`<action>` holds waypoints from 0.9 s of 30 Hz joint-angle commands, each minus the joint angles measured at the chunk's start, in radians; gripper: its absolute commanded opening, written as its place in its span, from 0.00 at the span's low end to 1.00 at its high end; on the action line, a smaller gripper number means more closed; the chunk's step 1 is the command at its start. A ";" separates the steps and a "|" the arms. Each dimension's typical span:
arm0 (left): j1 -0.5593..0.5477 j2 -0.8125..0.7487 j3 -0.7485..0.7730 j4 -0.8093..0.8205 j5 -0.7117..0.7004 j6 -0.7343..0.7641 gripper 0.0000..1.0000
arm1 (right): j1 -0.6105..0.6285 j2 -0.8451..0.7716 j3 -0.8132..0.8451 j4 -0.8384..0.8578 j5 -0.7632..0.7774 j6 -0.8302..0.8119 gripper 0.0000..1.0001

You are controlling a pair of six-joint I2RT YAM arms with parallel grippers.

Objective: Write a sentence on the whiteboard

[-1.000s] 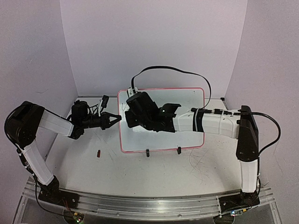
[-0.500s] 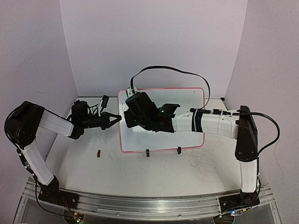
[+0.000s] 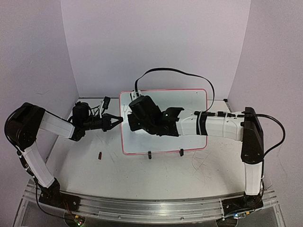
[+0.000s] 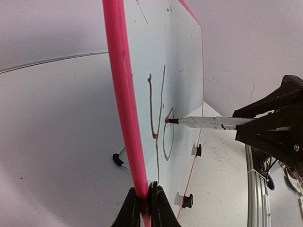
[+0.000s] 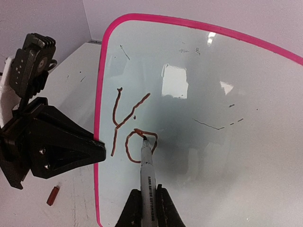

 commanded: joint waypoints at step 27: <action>-0.012 -0.018 0.008 -0.001 -0.027 0.068 0.00 | -0.008 -0.089 -0.061 0.068 0.003 -0.043 0.00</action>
